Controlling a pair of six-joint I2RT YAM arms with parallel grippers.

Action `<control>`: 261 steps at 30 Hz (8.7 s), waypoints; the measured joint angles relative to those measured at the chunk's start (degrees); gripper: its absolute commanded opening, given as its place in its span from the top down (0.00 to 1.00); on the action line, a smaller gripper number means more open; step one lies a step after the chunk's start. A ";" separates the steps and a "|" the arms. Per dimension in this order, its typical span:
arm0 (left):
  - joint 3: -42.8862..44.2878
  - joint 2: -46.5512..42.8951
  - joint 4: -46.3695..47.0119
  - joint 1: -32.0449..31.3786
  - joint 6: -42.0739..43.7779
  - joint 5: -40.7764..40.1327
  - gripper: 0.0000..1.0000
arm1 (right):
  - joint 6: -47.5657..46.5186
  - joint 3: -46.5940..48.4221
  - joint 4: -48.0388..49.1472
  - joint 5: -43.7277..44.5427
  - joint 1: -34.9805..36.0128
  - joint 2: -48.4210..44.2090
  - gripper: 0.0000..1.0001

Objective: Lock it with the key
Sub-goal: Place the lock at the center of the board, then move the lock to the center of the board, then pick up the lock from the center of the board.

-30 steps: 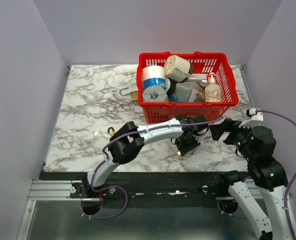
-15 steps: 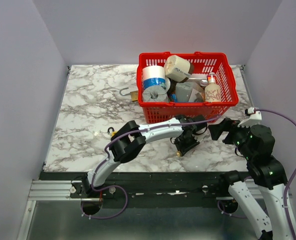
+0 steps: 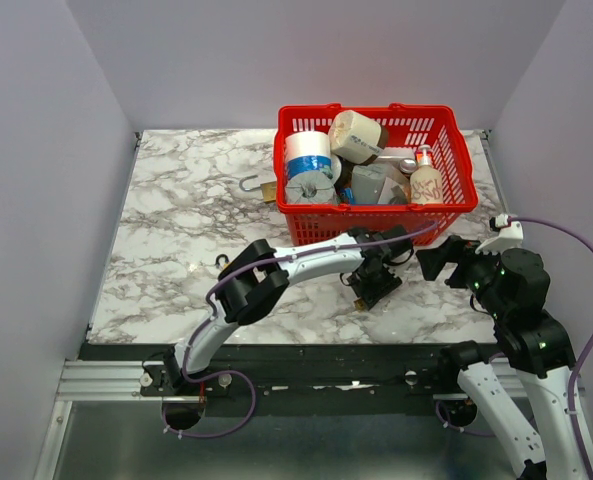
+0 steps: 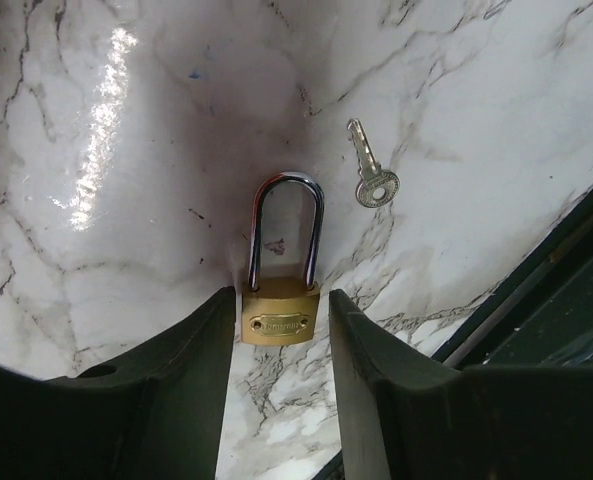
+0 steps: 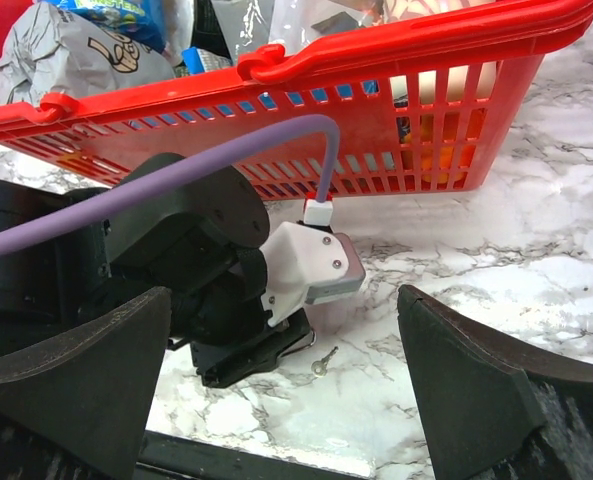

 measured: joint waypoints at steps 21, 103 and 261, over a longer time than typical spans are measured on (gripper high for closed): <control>-18.99 -32.17 9.03 0.24 -0.52 3.06 0.32 | -3.34 2.89 1.18 -4.07 -0.02 -0.87 0.00; -11.56 -6.47 6.73 64.43 -3.54 -17.75 0.98 | -6.03 2.62 4.85 -10.86 -0.02 5.64 0.00; -16.41 -62.45 -9.81 17.18 51.10 -2.16 0.91 | 4.22 39.85 13.38 -42.34 25.27 56.57 0.00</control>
